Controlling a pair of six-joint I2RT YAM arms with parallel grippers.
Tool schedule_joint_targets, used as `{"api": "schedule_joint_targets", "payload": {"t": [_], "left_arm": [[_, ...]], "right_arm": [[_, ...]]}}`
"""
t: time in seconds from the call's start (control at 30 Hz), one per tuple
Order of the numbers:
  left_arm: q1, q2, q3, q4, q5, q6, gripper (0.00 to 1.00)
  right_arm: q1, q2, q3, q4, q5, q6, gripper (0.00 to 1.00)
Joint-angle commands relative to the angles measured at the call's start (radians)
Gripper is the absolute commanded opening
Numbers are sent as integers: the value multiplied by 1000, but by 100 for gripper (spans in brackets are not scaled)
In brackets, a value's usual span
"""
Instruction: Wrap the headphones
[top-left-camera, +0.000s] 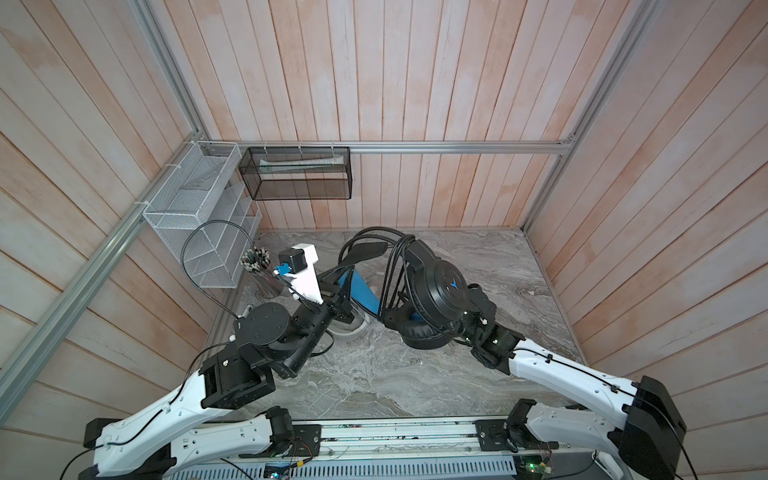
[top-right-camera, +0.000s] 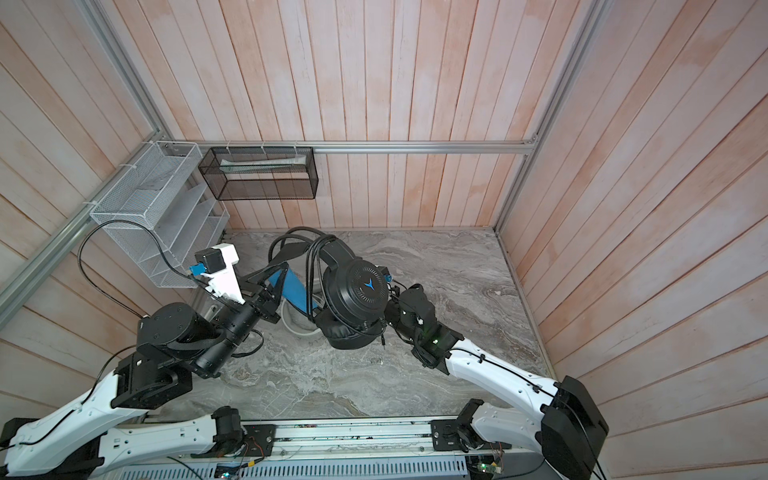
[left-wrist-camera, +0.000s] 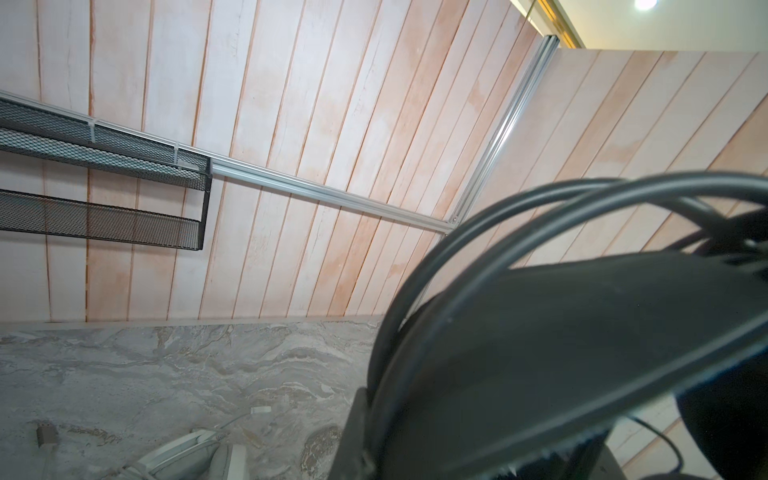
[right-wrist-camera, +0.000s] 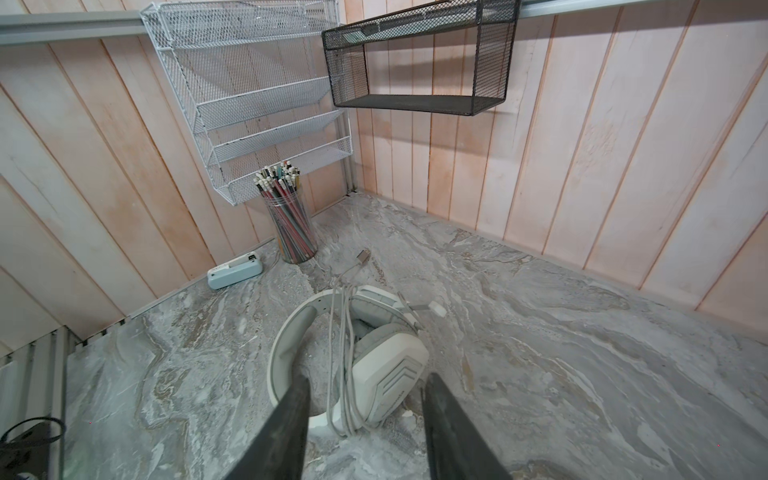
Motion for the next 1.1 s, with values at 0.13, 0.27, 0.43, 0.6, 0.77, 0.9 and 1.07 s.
{"api": "schedule_joint_targets", "payload": {"t": [0.13,0.27,0.43,0.6,0.77,0.9,1.07], "left_arm": [[0,9,50,91,-27,-48,0],[0,12,62,88,-35,-39,0],[-2,8,70,73,-58,-41,0],[-1,7,68,64,-60,-59,0],[-2,6,72,64,-60,-62,0],[-1,7,76,60,-60,-62,0],[-2,1,71,54,-68,-61,0]], "right_arm": [[-4,-56,-53,62,-75,52,56],[-4,-79,-81,99,-85,74,57],[-4,-109,-107,138,-106,100,60],[-4,-106,-114,158,-108,120,58],[-5,-76,-110,183,-123,134,56],[-4,-49,-113,221,-154,157,56],[-4,-25,-120,274,-237,196,57]]}}
